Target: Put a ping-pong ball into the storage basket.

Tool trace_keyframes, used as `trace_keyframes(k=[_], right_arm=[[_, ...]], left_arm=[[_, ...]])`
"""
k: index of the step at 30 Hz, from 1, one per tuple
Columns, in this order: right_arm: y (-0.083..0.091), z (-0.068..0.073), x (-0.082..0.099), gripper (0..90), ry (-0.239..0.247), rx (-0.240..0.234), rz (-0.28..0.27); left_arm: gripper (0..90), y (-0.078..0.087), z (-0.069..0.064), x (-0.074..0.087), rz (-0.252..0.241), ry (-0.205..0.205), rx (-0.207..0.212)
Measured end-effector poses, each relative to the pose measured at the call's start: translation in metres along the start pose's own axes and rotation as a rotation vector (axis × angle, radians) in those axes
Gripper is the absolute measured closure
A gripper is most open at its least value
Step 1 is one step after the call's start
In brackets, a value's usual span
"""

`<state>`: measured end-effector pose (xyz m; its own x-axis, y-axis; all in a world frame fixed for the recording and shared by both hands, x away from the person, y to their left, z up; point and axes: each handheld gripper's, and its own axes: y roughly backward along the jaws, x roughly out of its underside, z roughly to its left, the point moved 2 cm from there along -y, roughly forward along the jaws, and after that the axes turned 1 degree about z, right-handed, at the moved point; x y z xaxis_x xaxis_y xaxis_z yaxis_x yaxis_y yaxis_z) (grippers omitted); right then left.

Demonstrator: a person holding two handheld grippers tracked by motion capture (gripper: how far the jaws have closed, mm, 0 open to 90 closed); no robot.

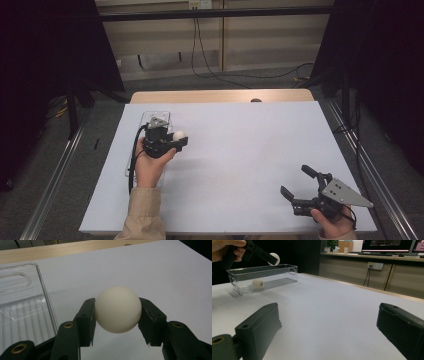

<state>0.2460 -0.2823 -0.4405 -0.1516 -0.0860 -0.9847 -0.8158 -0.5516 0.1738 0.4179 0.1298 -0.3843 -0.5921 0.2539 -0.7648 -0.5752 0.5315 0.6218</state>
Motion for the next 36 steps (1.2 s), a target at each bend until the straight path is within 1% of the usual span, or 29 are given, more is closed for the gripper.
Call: trace_keyframes(k=[7, 15, 21, 24, 28, 31, 36], right_arm=[[0.0, 0.0, 0.0, 3.8, 0.001, 0.0, 0.001], [0.0, 0.0, 0.0, 3.8, 0.003, -0.002, 0.002], [0.0, 0.0, 0.0, 3.8, 0.004, -0.002, 0.001], [0.0, 0.0, 0.0, 3.8, 0.004, -0.002, 0.001], [0.0, 0.001, 0.0, 3.8, 0.003, -0.005, 0.005], [-0.001, 0.001, 0.0, 3.8, 0.005, -0.005, 0.005], [0.0, 0.001, 0.0, 3.8, 0.001, -0.002, 0.002]], left_arm=[[51.0, 0.003, 0.003, 0.0, -0.007, 0.014, -0.005], [51.0, 0.005, 0.007, 0.0, -0.011, 0.019, -0.011], [51.0, 0.006, 0.008, 0.0, -0.011, 0.018, -0.017], [51.0, 0.007, 0.009, 0.0, -0.008, 0.011, -0.019], [51.0, 0.009, 0.009, -0.001, -0.016, 0.014, -0.028], [51.0, 0.009, 0.009, 0.0, -0.014, 0.017, -0.029], [51.0, 0.01, 0.011, 0.0, -0.011, 0.013, -0.032]])
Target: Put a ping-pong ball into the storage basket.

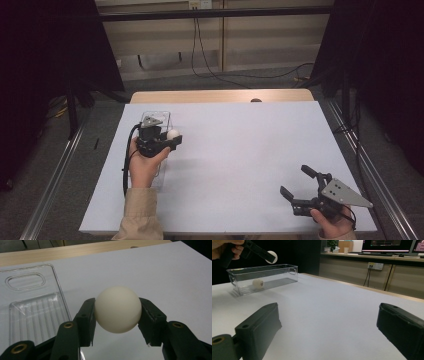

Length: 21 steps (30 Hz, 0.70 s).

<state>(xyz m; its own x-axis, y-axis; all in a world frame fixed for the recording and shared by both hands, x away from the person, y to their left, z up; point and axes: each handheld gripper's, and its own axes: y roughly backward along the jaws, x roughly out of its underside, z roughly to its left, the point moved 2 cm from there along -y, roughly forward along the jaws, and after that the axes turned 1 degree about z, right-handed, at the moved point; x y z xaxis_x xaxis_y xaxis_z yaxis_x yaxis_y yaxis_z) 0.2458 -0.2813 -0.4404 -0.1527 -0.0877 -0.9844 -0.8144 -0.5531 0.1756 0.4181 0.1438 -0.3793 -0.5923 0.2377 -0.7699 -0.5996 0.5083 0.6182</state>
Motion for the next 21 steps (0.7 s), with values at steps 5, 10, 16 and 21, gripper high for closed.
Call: trace_keyframes(k=[5, 10, 16, 21], right_arm=[[-0.0001, 0.0001, 0.0002, 3.8, 0.002, -0.003, 0.002], [0.0, -0.0003, 0.0, 3.8, 0.001, 0.0, -0.002], [0.0, -0.0001, 0.0001, 3.8, 0.003, -0.001, 0.002], [0.0, -0.0005, 0.0, 3.8, 0.003, 0.0, -0.003]], left_arm=[[51.0, 0.0024, 0.0019, -0.0003, -0.01, 0.007, -0.008], [51.0, 0.0029, 0.0033, 0.0001, -0.004, 0.003, -0.016], [51.0, 0.0044, 0.0063, 0.0007, -0.008, 0.01, -0.026], [51.0, 0.0061, 0.009, 0.0012, -0.009, 0.013, -0.032]])
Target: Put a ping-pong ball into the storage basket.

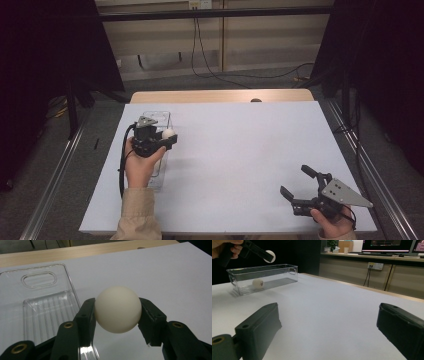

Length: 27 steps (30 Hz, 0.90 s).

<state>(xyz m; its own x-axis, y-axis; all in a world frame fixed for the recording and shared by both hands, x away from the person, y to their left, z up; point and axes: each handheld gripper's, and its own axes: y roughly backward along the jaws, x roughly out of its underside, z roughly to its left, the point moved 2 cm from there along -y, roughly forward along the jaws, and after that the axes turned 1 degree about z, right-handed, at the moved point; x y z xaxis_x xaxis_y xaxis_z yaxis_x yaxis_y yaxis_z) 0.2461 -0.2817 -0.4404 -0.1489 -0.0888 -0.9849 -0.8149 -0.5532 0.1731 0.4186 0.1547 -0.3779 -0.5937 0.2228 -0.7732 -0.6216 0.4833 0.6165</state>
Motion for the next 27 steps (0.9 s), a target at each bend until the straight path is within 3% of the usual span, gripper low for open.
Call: trace_keyframes(k=[27], right_arm=[[-0.0001, -0.0002, 0.0001, 3.8, -0.001, 0.0, 0.002]], left_arm=[[51.0, 0.007, 0.0102, 0.0016, -0.011, 0.017, -0.028]])
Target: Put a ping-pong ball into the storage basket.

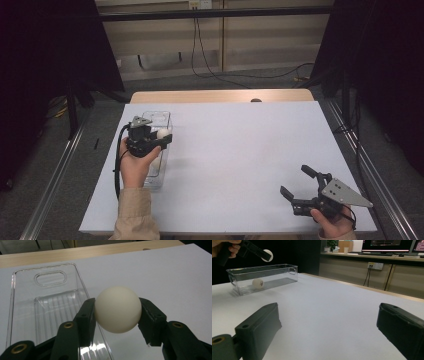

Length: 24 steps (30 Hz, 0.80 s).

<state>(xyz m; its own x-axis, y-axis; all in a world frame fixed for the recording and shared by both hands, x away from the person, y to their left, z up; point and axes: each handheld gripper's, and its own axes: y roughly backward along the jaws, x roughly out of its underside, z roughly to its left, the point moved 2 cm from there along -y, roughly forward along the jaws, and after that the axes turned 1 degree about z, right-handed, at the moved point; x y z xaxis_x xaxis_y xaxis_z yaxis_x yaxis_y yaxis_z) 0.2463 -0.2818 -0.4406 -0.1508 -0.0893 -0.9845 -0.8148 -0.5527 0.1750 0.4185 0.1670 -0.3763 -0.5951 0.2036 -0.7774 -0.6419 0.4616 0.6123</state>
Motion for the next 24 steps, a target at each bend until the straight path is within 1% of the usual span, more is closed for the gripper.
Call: trace_keyframes(k=[4, 5, 11, 14, 18, 24], right_arm=[[-0.0002, 0.0002, 0.0001, 3.8, 0.0, -0.001, 0.001], [-0.0002, 0.0002, 0.0001, 3.8, 0.001, -0.001, 0.002], [-0.0003, 0.0002, 0.0002, 3.8, 0.001, -0.002, 0.002], [-0.0003, 0.0, 0.0002, 3.8, 0.001, -0.001, 0.002], [-0.0003, 0.0, 0.0002, 3.8, 0.001, -0.002, 0.001], [-0.0004, 0.0, 0.0002, 3.8, 0.001, -0.002, 0.002]], left_arm=[[51.0, 0.0014, 0.0026, 0.0004, 0.004, 0.0, -0.004], [51.0, 0.0014, 0.0027, 0.0005, 0.0, 0.008, -0.006], [51.0, 0.0025, 0.005, 0.0008, 0.004, 0.0, -0.013], [51.0, 0.0024, 0.0053, 0.001, 0.0, 0.007, -0.015], [51.0, 0.0034, 0.0074, 0.0012, 0.003, 0.002, -0.018], [51.0, 0.0046, 0.0102, 0.0021, -0.001, 0.01, -0.022]])
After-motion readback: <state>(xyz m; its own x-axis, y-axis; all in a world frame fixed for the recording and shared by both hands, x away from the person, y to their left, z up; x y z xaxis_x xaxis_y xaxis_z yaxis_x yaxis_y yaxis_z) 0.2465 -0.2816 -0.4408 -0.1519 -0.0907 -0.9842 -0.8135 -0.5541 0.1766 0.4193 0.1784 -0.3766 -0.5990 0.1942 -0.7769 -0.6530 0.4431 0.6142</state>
